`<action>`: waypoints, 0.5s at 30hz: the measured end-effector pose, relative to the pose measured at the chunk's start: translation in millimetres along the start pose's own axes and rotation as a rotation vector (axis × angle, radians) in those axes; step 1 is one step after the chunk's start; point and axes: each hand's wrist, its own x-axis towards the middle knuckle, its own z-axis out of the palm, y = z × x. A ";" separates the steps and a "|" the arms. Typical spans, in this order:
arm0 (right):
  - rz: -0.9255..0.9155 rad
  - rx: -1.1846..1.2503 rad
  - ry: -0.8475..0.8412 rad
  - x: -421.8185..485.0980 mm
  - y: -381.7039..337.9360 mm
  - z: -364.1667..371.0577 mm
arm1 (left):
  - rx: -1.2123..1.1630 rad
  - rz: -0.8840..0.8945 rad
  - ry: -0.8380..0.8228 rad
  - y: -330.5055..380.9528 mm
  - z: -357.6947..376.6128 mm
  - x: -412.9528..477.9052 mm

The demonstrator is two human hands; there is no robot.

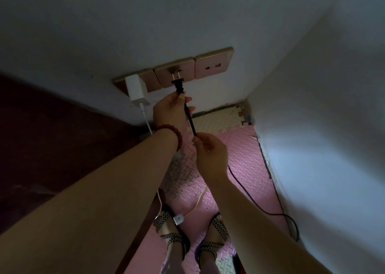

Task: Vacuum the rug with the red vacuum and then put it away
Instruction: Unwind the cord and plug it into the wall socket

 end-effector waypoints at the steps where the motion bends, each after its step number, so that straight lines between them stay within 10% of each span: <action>1: -0.003 -0.005 0.012 0.4 -0.2 -0.4 | -0.017 -0.011 0.015 1.2 2.2 -0.9; 15: 0.016 -0.011 0.076 2.6 -7.9 -11.8 | -0.209 -0.173 0.087 10.0 24.3 -7.2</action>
